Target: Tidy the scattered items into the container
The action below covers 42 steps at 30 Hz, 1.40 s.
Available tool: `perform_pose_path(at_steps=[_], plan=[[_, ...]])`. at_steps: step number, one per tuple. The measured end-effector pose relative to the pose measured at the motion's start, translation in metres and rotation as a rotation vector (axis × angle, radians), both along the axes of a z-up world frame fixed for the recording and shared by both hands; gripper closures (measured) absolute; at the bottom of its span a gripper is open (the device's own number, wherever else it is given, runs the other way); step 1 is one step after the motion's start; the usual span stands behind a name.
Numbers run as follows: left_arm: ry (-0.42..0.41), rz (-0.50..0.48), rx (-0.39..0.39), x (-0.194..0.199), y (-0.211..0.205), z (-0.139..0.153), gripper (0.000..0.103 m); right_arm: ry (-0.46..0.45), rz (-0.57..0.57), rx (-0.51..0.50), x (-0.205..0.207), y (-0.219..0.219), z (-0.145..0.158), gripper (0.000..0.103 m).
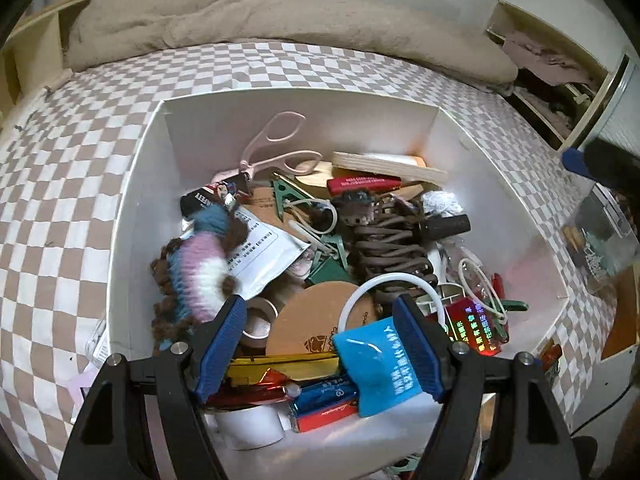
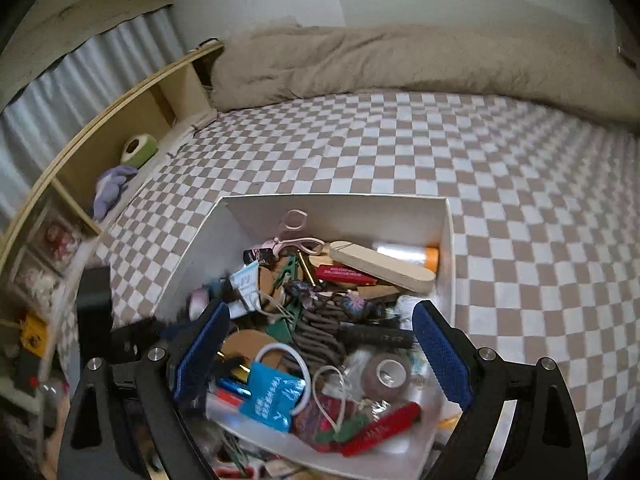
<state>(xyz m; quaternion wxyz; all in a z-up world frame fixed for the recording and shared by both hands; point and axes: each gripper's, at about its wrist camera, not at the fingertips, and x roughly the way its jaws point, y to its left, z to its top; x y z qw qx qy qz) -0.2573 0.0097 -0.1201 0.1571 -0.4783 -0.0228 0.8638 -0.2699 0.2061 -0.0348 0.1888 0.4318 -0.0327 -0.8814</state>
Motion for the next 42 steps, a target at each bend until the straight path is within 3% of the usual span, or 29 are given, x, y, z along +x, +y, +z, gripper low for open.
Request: perform_pose_path(at_steps=[7, 10, 15, 17, 31, 42], plan=[[0.131, -0.018, -0.015, 0.028, 0.005, 0.031, 0.027, 0.066, -0.013, -0.012, 0.031, 0.006, -0.001, 0.01], [0.183, -0.001, -0.001, 0.042, 0.005, 0.049, 0.01, 0.084, -0.027, -0.023, 0.041, 0.01, 0.001, 0.01], [0.252, 0.028, 0.005, 0.061, 0.007, 0.077, 0.004, 0.12, -0.042, -0.017, 0.056, 0.011, 0.01, 0.009], [0.275, 0.046, 0.001, 0.069, 0.007, 0.085, 0.0, 0.139, -0.047, -0.009, 0.061, 0.01, 0.015, 0.0], [0.379, 0.093, -0.02, 0.128, 0.007, 0.129, 0.0, 0.302, -0.097, 0.021, 0.121, 0.012, 0.054, 0.0], [0.428, 0.113, -0.029, 0.161, 0.006, 0.151, 0.0, 0.365, -0.103, 0.07, 0.158, 0.015, 0.067, 0.0]])
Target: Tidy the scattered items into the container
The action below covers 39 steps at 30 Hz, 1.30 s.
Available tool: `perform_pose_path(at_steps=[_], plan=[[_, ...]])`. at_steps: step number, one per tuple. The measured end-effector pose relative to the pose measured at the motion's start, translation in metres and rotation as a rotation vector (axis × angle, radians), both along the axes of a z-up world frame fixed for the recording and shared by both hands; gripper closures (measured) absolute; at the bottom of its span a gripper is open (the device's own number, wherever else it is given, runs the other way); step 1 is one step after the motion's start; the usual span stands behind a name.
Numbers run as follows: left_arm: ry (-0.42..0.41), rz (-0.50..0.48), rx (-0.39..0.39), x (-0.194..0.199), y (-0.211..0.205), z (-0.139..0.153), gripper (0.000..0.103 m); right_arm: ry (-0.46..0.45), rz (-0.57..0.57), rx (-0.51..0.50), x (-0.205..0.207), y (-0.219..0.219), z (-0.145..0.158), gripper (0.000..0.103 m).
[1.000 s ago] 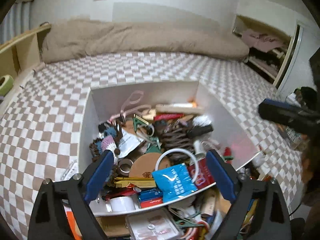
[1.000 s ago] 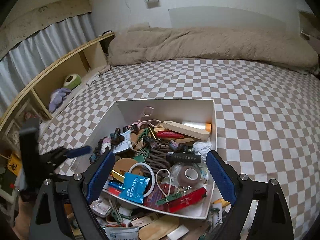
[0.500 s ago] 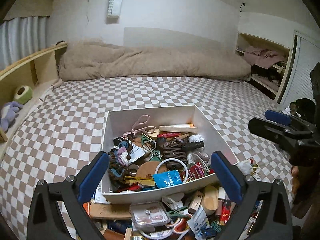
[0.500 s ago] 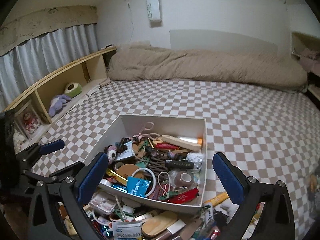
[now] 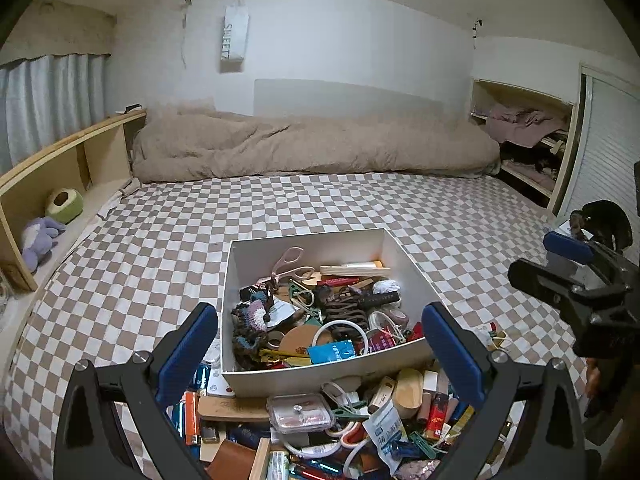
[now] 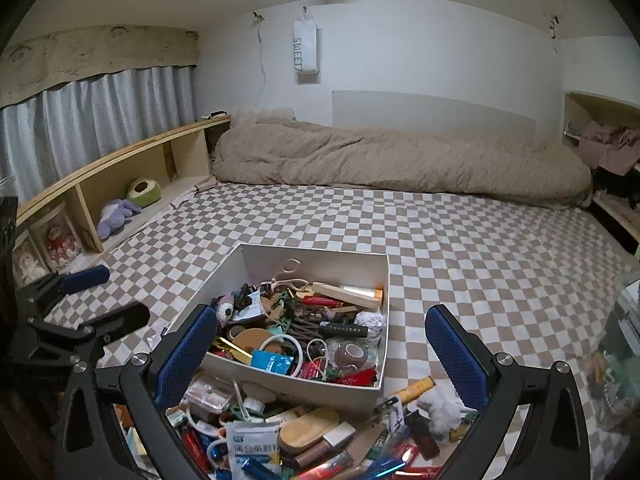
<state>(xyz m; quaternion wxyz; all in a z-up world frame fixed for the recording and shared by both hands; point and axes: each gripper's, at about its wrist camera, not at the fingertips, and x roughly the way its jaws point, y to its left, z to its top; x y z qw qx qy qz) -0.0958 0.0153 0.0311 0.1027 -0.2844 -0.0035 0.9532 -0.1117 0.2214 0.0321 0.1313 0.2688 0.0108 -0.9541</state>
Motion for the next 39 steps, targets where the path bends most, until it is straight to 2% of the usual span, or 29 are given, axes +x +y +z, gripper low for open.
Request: perform_pose_path(at_steps=[16, 19, 25, 32, 39], plan=[[0.021, 0.005, -0.006, 0.028, -0.005, 0.012, 0.0, 0.028, -0.005, 0.04, 0.033, -0.006, 0.002, 0.0], [0.044, 0.015, -0.017, 0.034, -0.007, 0.014, 0.0, 0.033, -0.01, 0.039, 0.039, -0.005, 0.004, 0.0], [0.06, 0.026, -0.005, 0.042, -0.017, 0.014, 0.0, 0.075, -0.029, 0.026, 0.051, 0.002, 0.009, 0.0], [0.073, 0.09, -0.017, 0.049, -0.044, 0.008, 0.0, 0.087, -0.052, 0.018, 0.059, 0.018, 0.003, 0.0], [0.085, 0.194, -0.012, 0.057, -0.079, -0.01, 0.0, 0.07, -0.087, -0.01, 0.061, 0.047, -0.018, 0.0]])
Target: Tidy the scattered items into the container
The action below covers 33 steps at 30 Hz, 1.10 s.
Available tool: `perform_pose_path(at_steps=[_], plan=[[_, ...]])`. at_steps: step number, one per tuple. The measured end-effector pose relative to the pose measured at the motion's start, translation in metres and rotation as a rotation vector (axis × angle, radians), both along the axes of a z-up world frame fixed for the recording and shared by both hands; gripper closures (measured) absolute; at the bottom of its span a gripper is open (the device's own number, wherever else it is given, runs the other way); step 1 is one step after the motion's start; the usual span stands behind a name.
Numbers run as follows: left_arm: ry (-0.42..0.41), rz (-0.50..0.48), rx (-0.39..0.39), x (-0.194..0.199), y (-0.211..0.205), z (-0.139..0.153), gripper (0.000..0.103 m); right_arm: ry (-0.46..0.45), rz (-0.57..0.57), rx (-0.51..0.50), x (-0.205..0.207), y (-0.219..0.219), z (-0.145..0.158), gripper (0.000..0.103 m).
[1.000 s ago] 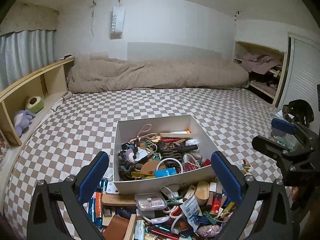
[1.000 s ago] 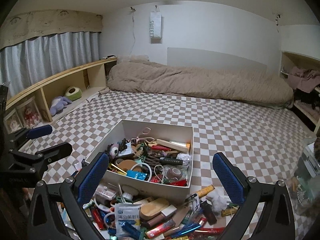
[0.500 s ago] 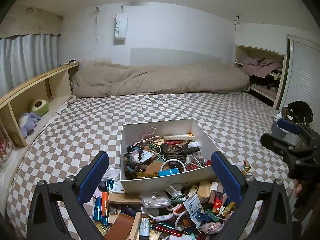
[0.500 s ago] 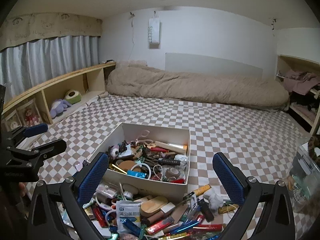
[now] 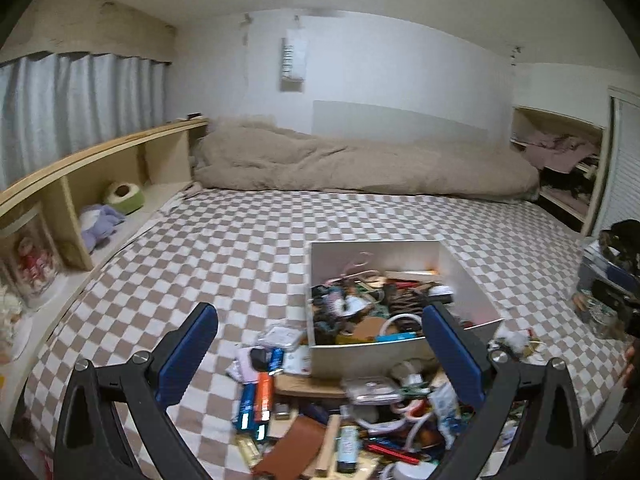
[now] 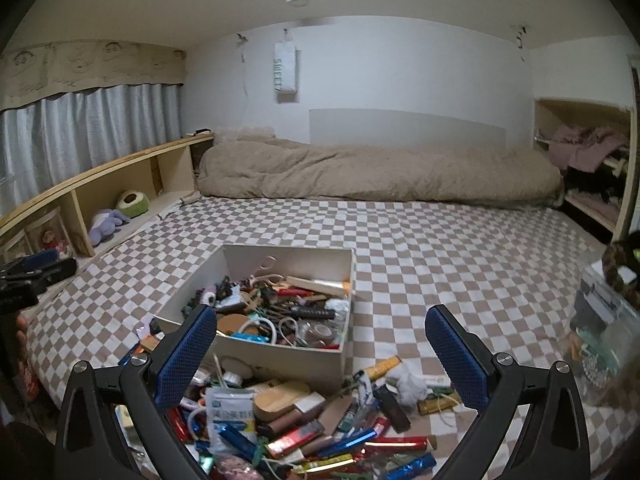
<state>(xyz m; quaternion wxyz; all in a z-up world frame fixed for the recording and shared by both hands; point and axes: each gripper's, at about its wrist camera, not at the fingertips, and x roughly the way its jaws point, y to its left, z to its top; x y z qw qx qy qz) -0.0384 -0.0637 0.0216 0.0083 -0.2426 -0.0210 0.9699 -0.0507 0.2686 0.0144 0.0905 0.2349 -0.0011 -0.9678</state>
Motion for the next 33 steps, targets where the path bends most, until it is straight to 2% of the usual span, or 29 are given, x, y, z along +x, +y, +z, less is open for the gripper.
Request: perform_pose_path(at_steps=[7, 12, 16, 20, 24, 26, 29, 33], plan=[[-0.014, 0.057, 0.03, 0.007, -0.037, -0.027, 0.0, -0.028, -0.055, -0.012, 0.0, 0.023, -0.024, 0.0], [-0.032, 0.084, -0.003, 0.011, -0.047, -0.049, 0.0, -0.052, -0.093, -0.023, 0.0, 0.036, -0.042, 0.0], [-0.111, 0.079, 0.074, 0.005, -0.062, -0.07, 0.0, -0.081, -0.119, -0.049, -0.002, 0.048, -0.06, 0.0], [-0.136, 0.106, 0.1, 0.005, -0.072, -0.089, 0.0, -0.094, -0.123, -0.092, 0.001, 0.059, -0.077, 0.0], [-0.187, 0.082, 0.129, 0.003, -0.077, -0.106, 0.0, -0.08, -0.182, -0.195, 0.008, 0.077, -0.093, 0.0], [-0.2, 0.077, 0.117, 0.003, -0.077, -0.113, 0.0, -0.083, -0.202, -0.223, 0.009, 0.082, -0.101, 0.0], [-0.223, 0.064, 0.089, 0.004, -0.074, -0.121, 0.0, -0.114, -0.203, -0.2, 0.009, 0.083, -0.115, 0.0], [-0.277, 0.041, 0.072, 0.006, -0.075, -0.134, 0.0, -0.175, -0.172, -0.104, 0.014, 0.078, -0.137, 0.0]])
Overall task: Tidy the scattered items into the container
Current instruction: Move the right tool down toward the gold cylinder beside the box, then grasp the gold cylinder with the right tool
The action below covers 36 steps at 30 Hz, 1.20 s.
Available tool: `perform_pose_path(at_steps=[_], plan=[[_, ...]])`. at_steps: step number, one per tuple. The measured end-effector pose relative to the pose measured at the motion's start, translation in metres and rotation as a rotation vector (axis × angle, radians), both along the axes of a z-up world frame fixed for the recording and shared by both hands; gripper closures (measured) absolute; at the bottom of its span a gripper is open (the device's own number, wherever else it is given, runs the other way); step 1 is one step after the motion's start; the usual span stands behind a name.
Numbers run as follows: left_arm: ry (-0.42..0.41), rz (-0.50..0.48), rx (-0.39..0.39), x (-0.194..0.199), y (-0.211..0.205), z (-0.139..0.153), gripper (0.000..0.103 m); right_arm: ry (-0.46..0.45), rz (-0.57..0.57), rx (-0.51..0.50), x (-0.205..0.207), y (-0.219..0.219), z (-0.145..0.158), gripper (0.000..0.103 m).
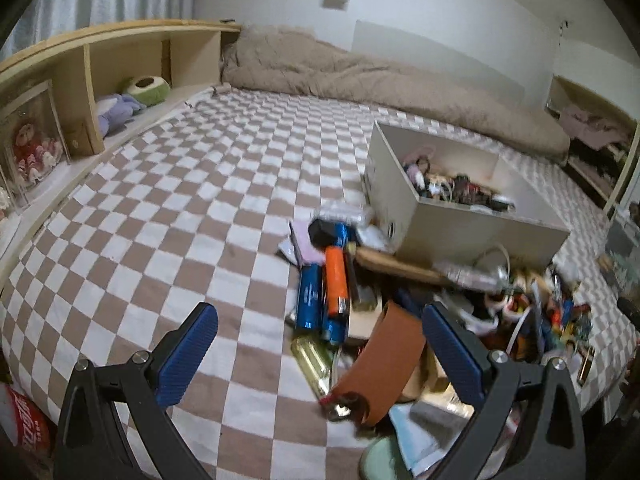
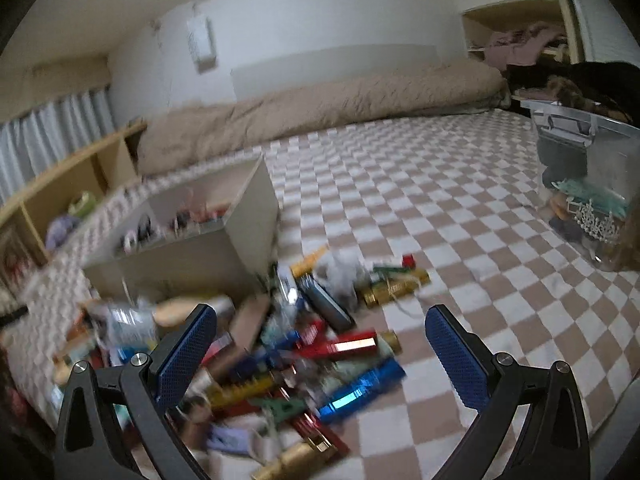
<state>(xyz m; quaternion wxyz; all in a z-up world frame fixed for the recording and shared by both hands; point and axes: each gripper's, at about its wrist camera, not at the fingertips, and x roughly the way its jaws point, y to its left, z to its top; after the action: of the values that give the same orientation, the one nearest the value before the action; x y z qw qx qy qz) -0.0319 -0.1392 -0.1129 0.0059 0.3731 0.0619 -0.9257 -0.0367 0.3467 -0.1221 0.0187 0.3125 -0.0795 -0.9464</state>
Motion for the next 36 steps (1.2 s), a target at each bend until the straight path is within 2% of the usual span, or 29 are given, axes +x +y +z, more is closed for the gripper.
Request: perform_pose_path(at_steps=[6, 10, 17, 24, 25, 26, 27, 32, 36], plan=[[-0.072, -0.015, 0.044, 0.003, -0.006, -0.02, 0.0, -0.1, 0.174, 0.134, 0.015, -0.009, -0.02, 0.0], [-0.086, -0.044, 0.048, 0.006, 0.0, -0.027, 0.0, -0.151, 0.315, 0.273, 0.025, -0.017, -0.022, 0.0], [-0.093, -0.089, 0.054, 0.007, 0.011, -0.031, 0.0, -0.216, 0.475, 0.406, 0.031, -0.044, -0.047, 0.0], [-0.1, -0.101, 0.052, 0.005, 0.009, -0.036, 0.0, -0.273, 0.596, 0.463, 0.029, -0.061, -0.069, 0.0], [-0.102, -0.107, 0.055, 0.005, 0.009, -0.037, 0.0, -0.286, 0.599, 0.47, 0.028, -0.061, -0.072, 0.004], [-0.105, -0.115, 0.06, 0.005, 0.008, -0.037, 0.0, -0.298, 0.596, 0.47, 0.026, -0.06, -0.075, 0.017], [-0.11, -0.127, 0.064, 0.005, 0.009, -0.038, 0.0, -0.311, 0.596, 0.453, 0.023, -0.058, -0.077, 0.02], [-0.106, -0.184, 0.02, 0.005, 0.013, -0.035, 0.0, -0.317, 0.593, 0.387, 0.021, -0.049, -0.075, 0.028], [-0.109, -0.207, 0.01, 0.004, 0.018, -0.036, 0.0, -0.309, 0.569, 0.371, 0.022, -0.046, -0.074, 0.028]])
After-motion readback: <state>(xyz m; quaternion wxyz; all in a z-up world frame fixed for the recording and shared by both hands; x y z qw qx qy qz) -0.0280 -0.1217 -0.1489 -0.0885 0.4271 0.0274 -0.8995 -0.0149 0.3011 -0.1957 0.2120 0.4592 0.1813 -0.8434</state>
